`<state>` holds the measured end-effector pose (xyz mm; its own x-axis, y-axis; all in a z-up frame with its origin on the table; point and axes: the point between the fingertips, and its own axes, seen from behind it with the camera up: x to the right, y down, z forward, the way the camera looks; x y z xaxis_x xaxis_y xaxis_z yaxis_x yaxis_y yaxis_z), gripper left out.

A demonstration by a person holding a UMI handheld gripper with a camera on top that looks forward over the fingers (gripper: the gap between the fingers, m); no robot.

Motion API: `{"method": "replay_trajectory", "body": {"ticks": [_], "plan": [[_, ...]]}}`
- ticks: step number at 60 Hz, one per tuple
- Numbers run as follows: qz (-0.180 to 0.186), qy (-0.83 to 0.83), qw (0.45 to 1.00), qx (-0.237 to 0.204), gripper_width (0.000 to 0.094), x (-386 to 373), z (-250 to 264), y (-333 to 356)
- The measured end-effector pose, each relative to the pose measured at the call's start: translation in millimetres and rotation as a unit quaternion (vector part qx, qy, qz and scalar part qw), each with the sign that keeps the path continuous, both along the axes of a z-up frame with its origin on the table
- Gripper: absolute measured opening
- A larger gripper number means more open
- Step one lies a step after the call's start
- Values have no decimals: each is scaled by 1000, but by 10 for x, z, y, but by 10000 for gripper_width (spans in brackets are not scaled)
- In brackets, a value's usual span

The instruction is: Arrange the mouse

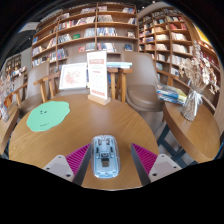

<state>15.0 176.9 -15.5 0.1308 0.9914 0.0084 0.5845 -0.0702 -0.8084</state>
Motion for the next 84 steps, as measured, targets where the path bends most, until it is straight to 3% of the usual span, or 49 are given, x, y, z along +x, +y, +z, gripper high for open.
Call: {"method": "replay_trajectory", "body": {"ticks": [2, 4, 5, 9, 18, 25, 33, 39, 46, 58, 68, 75, 84], "plan": [[0, 1, 1000, 1, 731, -5, 1, -10], [5, 3, 1000, 3, 605, -14, 0, -49], [8, 3, 1000, 3, 458, -17, -3, -70], [-2, -5, 1000, 19, 428, 6, 0, -42], [-2, 20, 1000, 6, 413, -31, 508, -288], [29, 62, 997, -22, 415, -272, 1187, -826], [54, 94, 994, -20, 412, -851, 1641, -1547], [66, 89, 993, -44, 413, -1280, 1468, -2118], [70, 43, 995, -55, 412, -1579, 860, -2522], [53, -9, 998, -29, 410, -1736, 144, -2696], [50, 6, 999, -6, 504, -1743, 61, -2696], [38, 2, 999, 10, 863, -1599, 151, -2615], [37, 23, 999, 26, 850, -1062, 697, -2416]]}}
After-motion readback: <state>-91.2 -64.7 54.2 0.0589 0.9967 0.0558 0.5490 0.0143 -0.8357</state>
